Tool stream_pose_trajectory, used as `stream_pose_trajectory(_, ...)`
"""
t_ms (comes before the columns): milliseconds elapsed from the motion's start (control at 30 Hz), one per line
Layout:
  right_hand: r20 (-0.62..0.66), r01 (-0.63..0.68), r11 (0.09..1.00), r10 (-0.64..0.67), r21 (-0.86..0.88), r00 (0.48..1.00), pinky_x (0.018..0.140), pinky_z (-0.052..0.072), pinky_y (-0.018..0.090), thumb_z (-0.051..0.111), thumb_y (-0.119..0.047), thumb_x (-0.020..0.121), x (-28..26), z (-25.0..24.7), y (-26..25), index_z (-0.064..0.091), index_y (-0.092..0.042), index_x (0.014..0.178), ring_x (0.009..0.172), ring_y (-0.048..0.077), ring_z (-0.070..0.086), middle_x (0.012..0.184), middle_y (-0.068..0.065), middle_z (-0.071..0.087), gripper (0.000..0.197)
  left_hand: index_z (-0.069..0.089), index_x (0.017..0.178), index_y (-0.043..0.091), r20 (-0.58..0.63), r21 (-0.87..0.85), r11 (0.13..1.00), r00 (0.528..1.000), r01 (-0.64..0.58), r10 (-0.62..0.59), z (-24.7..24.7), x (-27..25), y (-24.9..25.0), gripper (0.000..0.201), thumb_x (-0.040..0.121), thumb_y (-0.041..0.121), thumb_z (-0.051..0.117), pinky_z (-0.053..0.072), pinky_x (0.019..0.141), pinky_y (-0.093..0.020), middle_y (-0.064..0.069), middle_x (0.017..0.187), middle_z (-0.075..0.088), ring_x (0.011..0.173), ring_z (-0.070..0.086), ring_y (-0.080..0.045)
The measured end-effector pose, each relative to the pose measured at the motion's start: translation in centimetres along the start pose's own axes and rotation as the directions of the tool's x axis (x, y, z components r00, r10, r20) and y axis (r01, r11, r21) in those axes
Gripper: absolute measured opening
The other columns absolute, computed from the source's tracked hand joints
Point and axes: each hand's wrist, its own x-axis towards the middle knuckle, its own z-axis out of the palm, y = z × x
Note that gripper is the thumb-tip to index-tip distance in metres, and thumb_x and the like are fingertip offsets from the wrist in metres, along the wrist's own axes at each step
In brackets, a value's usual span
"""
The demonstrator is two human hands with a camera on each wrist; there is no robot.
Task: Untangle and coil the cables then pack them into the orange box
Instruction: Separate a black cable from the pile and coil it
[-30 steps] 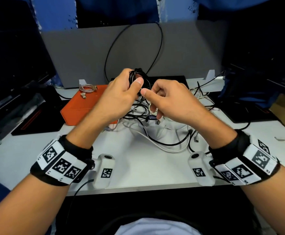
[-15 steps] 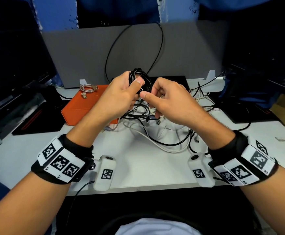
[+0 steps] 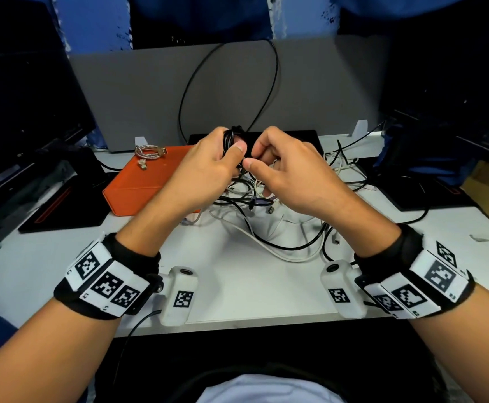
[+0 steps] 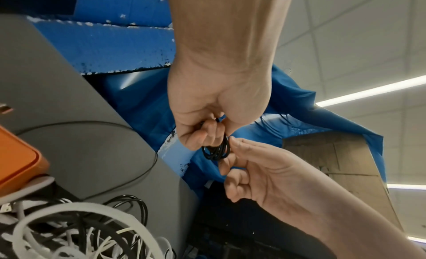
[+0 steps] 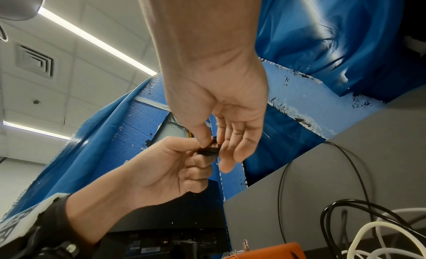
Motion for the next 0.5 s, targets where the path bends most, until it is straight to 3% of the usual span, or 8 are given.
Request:
stream_pose_trajectory(167, -0.069, 0.002, 1.000, -0.002, -0.005, 0.998, 0.068, 0.057, 0.041, 0.065, -0.036, 0.099, 0.2, 0.1, 0.2, 0.063, -0.024, 0.103, 0.071, 0.011, 0.069, 0.078, -0.003, 0.070, 0.013, 0.052, 0.110, 0.015, 0.000, 0.021, 0.999, 0.999, -0.041, 0.041, 0.1, -0.5, 0.7, 0.018, 0.108, 0.031, 0.045, 0.039, 0.056, -0.017, 0.016, 0.067, 0.051, 0.056, 0.050, 0.002)
stream_pose_trajectory(233, -0.097, -0.001, 0.998, -0.004, -0.055, 0.995, 0.068, 0.057, 0.040, 0.067, -0.035, 0.097, 0.3, 0.1, 0.4, 0.064, -0.024, 0.098, 0.071, 0.011, 0.067, 0.073, -0.006, 0.069, 0.011, 0.051, 0.109, 0.014, -0.008, 0.090, 0.992, 0.996, -0.087, 0.088, 0.4, -0.7, 0.8, 0.018, 0.108, 0.031, 0.045, 0.039, 0.056, -0.025, 0.013, 0.067, 0.054, 0.057, 0.050, 0.000)
stream_pose_trajectory(367, -0.076, -0.004, 0.956, -0.019, -0.293, 0.997, 0.069, 0.054, 0.039, 0.064, -0.030, 0.096, 0.3, 0.2, 0.6, 0.062, -0.021, 0.093, 0.079, 0.022, 0.064, 0.077, -0.004, 0.066, 0.010, 0.048, 0.108, 0.015, 0.032, 0.214, 0.967, 0.991, -0.135, 0.131, 1.2, -1.2, 0.8, 0.018, 0.107, 0.032, 0.045, 0.039, 0.056, -0.039, -0.013, 0.074, 0.061, 0.063, 0.053, -0.024)
stream_pose_trajectory(433, -0.067, -0.021, 0.935, -0.003, -0.354, 0.998, 0.068, 0.056, 0.044, 0.057, -0.024, 0.096, 0.3, 0.4, 0.5, 0.059, -0.018, 0.095, 0.080, 0.028, 0.063, 0.080, 0.002, 0.066, 0.007, 0.047, 0.110, 0.018, 0.057, 0.257, 0.957, 0.991, -0.132, 0.121, 1.4, -1.2, 0.9, 0.016, 0.107, 0.034, 0.044, 0.037, 0.055, -0.039, -0.013, 0.073, 0.061, 0.061, 0.052, -0.022)
stream_pose_trajectory(500, -0.066, -0.043, 0.926, 0.020, -0.374, 0.998, 0.066, 0.056, 0.044, 0.056, -0.023, 0.095, 0.3, 0.3, 0.5, 0.058, -0.016, 0.097, 0.080, 0.029, 0.062, 0.081, 0.004, 0.066, 0.007, 0.045, 0.114, 0.020, 0.065, 0.309, 0.942, 0.991, -0.128, 0.114, 1.4, -1.2, 1.0, 0.015, 0.107, 0.034, 0.043, 0.034, 0.051, -0.031, -0.004, 0.068, 0.059, 0.058, 0.051, -0.013)
